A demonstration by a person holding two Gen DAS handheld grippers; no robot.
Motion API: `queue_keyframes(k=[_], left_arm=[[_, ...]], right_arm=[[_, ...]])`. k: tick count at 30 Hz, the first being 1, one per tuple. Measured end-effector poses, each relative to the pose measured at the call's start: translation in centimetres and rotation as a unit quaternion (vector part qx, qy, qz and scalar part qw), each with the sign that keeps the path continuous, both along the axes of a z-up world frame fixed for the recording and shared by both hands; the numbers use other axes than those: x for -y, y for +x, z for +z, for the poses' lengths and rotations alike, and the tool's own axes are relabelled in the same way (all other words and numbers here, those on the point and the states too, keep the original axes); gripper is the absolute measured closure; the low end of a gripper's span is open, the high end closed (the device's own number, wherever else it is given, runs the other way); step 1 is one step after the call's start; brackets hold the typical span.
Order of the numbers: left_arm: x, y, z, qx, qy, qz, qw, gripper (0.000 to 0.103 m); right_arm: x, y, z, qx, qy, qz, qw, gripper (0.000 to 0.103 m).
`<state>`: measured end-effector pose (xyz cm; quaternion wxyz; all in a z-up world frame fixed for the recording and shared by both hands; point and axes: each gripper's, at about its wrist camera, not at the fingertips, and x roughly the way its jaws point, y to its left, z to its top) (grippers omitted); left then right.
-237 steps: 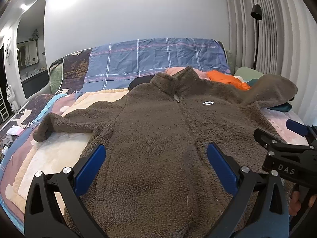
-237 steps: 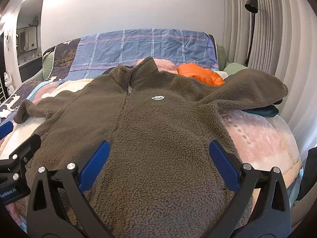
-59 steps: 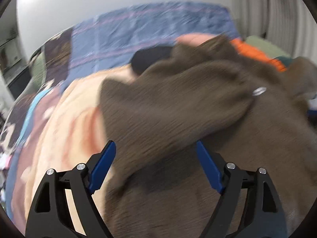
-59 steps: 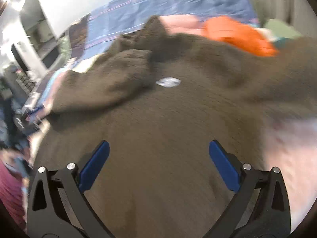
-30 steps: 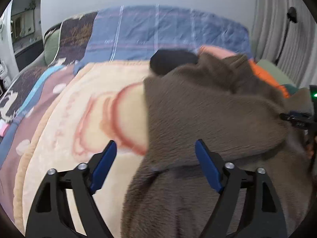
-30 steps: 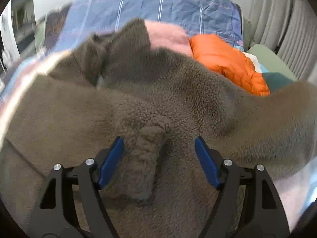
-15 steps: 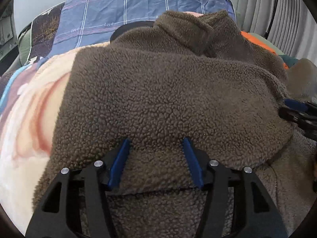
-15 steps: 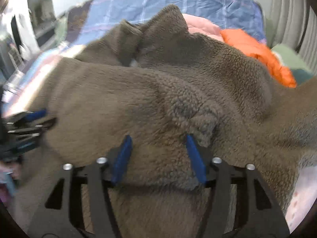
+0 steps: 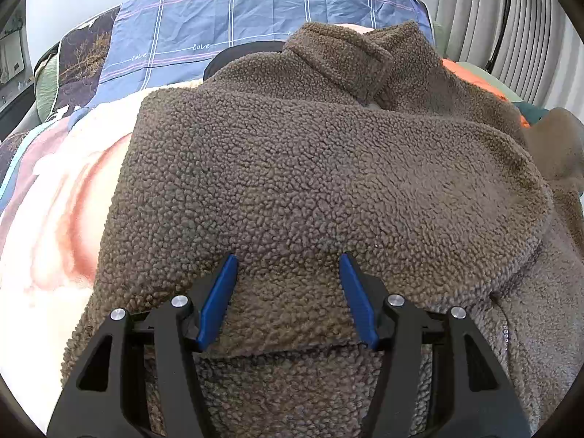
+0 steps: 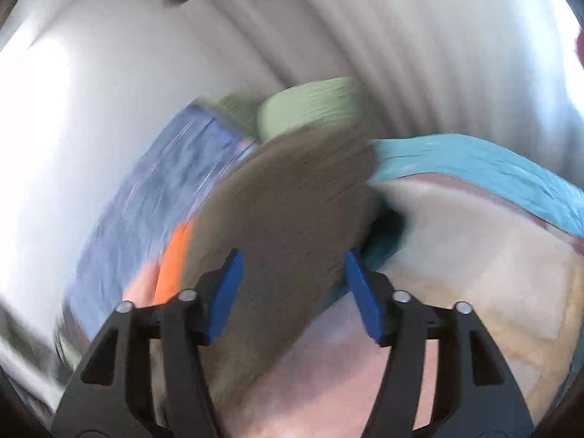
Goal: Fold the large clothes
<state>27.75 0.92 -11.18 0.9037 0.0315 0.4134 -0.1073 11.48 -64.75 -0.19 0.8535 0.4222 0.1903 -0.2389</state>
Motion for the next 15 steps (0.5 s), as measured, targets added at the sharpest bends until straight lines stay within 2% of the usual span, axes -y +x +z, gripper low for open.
queue_keyframes(k=[1, 4, 8, 9, 10, 11, 12, 13, 15], left_arm=[[0.0, 0.0, 0.0, 0.0, 0.0, 0.0, 1.0, 0.043], [0.0, 0.0, 0.0, 0.0, -0.002, 0.0, 1.0, 0.043], [0.2, -0.1, 0.1, 0.002, 0.001, 0.001, 1.0, 0.043], [0.1, -0.1, 0.1, 0.002, 0.0, 0.001, 1.0, 0.043], [0.1, -0.1, 0.1, 0.002, 0.0, 0.001, 1.0, 0.043], [0.1, -0.1, 0.1, 0.002, 0.0, 0.001, 1.0, 0.043], [0.1, -0.1, 0.1, 0.002, 0.0, 0.001, 1.0, 0.043], [0.1, -0.1, 0.1, 0.002, 0.0, 0.001, 1.0, 0.043], [0.1, -0.1, 0.1, 0.002, 0.0, 0.002, 1.0, 0.043]], right_arm=[[1.6, -0.1, -0.5, 0.005, 0.02, -0.003, 1.0, 0.035], [4.1, 0.5, -1.5, 0.022, 0.055, 0.0, 0.998, 0.021], [4.9, 1.6, -1.6, 0.031, 0.054, -0.015, 0.998, 0.019], [4.9, 1.9, -1.6, 0.032, 0.053, -0.026, 0.998, 0.023], [5.1, 2.5, -1.5, 0.033, 0.051, -0.033, 0.998, 0.049], [4.7, 2.9, -0.9, 0.027, 0.045, -0.031, 0.998, 0.062], [4.4, 3.9, -0.6, 0.019, 0.036, -0.026, 0.999, 0.08], [3.5, 4.2, 0.5, 0.027, 0.026, -0.013, 0.999, 0.086], [0.9, 4.4, 3.0, 0.058, 0.003, 0.009, 0.998, 0.087]])
